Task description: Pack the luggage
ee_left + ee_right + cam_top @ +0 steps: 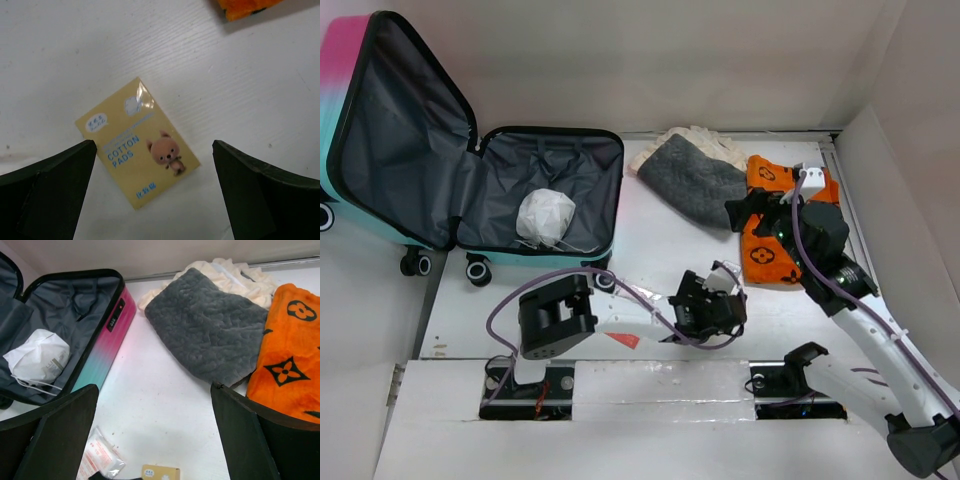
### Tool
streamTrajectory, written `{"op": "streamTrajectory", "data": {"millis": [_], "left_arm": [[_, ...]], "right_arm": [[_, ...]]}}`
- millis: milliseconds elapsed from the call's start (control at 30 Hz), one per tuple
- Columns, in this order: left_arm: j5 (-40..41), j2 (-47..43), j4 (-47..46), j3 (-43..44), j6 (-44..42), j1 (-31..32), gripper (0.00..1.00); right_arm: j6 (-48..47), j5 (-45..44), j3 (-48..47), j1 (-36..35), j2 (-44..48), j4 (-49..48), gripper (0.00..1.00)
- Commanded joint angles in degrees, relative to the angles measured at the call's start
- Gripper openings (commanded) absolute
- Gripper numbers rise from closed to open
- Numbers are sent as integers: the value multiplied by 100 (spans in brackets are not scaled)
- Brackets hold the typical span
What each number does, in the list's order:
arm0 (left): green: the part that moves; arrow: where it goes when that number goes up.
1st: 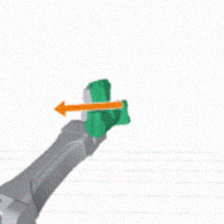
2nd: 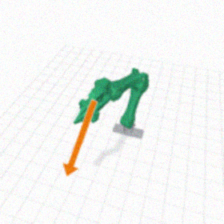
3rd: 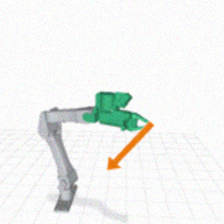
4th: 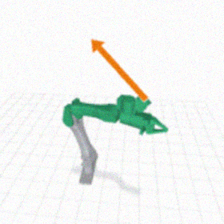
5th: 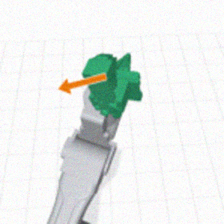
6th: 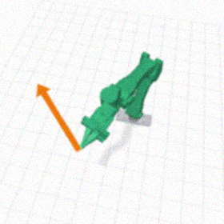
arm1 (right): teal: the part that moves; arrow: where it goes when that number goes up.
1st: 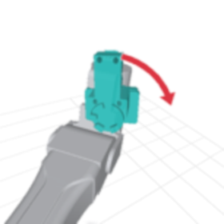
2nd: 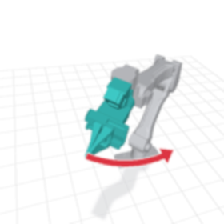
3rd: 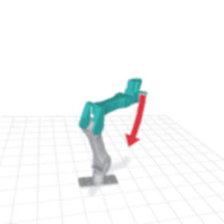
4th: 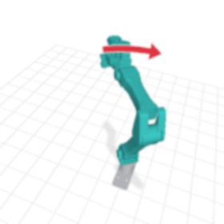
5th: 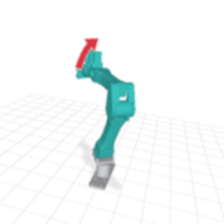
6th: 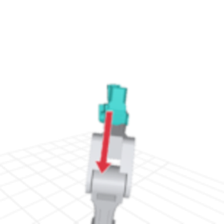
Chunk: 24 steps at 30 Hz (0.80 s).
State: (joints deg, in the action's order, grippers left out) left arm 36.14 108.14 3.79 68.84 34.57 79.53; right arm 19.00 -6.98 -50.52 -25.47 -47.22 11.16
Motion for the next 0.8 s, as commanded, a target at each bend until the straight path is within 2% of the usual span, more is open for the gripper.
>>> {"op": "streamTrajectory", "data": {"millis": [0,200,300,567,767], "left_arm": [[762,-679,-167,-300,488,265,100],[1237,-1057,34,-792,1210,371,100],[1019,-945,-2,-855,1210,371,100],[544,-312,104,-283,1210,371,100],[666,303,991,437,1641,371,100]], "right_arm": [[-81,179,34,25,90,-79,100],[-134,259,34,25,152,-131,100],[-134,399,86,25,152,-184,100],[-187,672,139,-27,152,-237,100],[-187,672,139,-204,152,-237,100]]}}
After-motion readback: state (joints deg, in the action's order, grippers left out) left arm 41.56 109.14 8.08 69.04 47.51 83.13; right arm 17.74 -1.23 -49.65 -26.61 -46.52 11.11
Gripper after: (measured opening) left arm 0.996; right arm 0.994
